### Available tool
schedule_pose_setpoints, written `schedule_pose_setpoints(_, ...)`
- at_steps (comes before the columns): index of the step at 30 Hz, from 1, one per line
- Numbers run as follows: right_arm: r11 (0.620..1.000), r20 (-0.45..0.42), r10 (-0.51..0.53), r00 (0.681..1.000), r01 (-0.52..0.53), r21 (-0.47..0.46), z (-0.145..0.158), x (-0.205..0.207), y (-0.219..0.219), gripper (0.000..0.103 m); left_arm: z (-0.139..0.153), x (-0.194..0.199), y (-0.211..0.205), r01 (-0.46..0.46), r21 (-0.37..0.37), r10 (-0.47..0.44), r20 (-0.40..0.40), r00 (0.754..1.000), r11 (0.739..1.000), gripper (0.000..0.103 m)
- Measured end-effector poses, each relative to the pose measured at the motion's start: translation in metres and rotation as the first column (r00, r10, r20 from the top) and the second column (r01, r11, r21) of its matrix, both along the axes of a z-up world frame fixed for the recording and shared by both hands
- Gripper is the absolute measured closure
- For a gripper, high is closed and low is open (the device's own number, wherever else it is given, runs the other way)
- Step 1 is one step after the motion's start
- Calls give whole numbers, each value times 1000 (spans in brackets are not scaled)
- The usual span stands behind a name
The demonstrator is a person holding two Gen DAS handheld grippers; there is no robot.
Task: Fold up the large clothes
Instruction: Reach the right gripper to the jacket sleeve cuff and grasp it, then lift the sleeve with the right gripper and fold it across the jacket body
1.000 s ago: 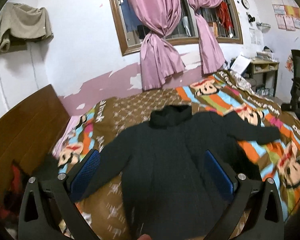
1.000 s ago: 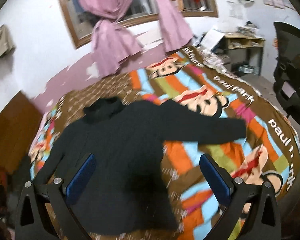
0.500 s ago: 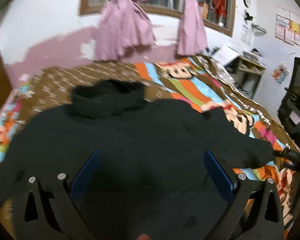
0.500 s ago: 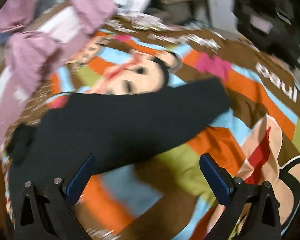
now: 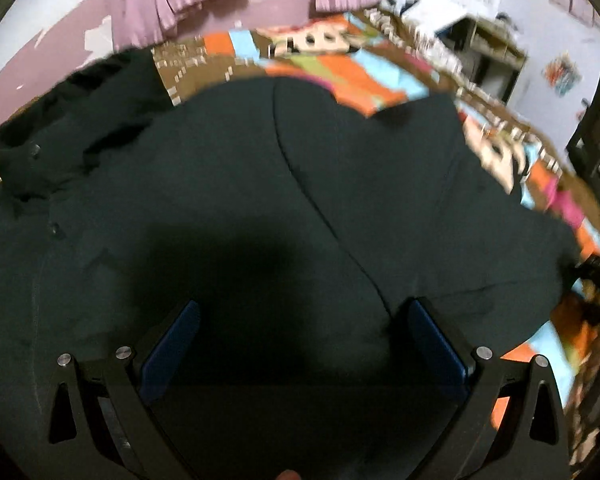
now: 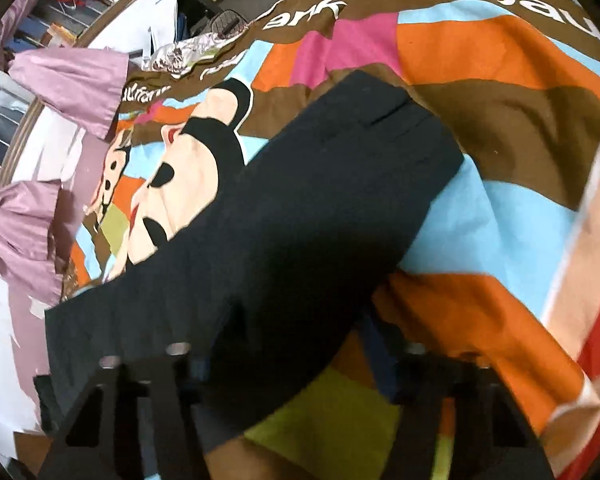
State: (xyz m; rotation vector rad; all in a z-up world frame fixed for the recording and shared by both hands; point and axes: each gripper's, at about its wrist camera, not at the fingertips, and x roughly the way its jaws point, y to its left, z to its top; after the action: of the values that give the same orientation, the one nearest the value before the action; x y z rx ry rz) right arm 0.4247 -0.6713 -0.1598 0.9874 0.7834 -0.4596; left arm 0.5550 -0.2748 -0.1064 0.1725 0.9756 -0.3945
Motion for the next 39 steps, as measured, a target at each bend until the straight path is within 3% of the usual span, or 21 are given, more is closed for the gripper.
schedule_pose_setpoints(4, 999, 22, 4, 1000, -3, -44, 15, 3, 1, 90, -5, 3, 3, -4, -6, 4, -38, 999, 1000, 1)
schedule_pose_setpoints(8, 980, 51, 52, 997, -41, -194, 72, 5, 15, 94, 9, 0, 22, -47, -62, 42, -69, 997, 997, 2)
schedule_pose_setpoints(11, 928, 74, 131, 989, -96, -359, 131, 6, 38, 94, 34, -7, 53, -95, -112, 86, -82, 993, 989, 2)
schedule_pose_setpoints(16, 736, 81, 310, 947, -185, -651, 223, 4, 110, 94, 90, -27, 106, -153, -140, 144, -69, 987, 978, 2)
schedule_pose_setpoints(21, 473, 5, 510, 860, -276, -836, 280, 4, 218, 94, 141, -49, 170, -191, -158, 183, -67, 981, 969, 2)
schedule_pose_setpoints(25, 289, -92, 638, 765, -348, -892, 288, 4, 310, 94, 170, -65, 231, -256, -209, 246, -70, 967, 944, 2)
schedule_pose_setpoints(26, 228, -124, 671, 731, -362, -904, 286, 3, 339, 94, 174, -68, 245, -276, -222, 265, -78, 961, 935, 2)
schedule_pose_setpoints(29, 108, -205, 735, 646, -410, -906, 267, 3, 399, 94, 181, -83, 292, -325, -278, 310, -96, 946, 904, 2)
schedule_pose_setpoints(32, -21, -308, 784, 540, -472, -881, 234, 0, 455, 94, 179, -94, 332, -361, -332, 338, -126, 933, 871, 2)
schedule_pose_setpoints(35, -130, -400, 819, 411, -546, -828, 189, -5, 503, 94, 171, -104, 364, -385, -396, 351, -160, 923, 834, 2)
schedule_pose_setpoints(39, -233, -481, 834, 269, -618, -750, 128, -11, 547, 92, 151, -113, 387, -362, -439, 318, -174, 932, 822, 2)
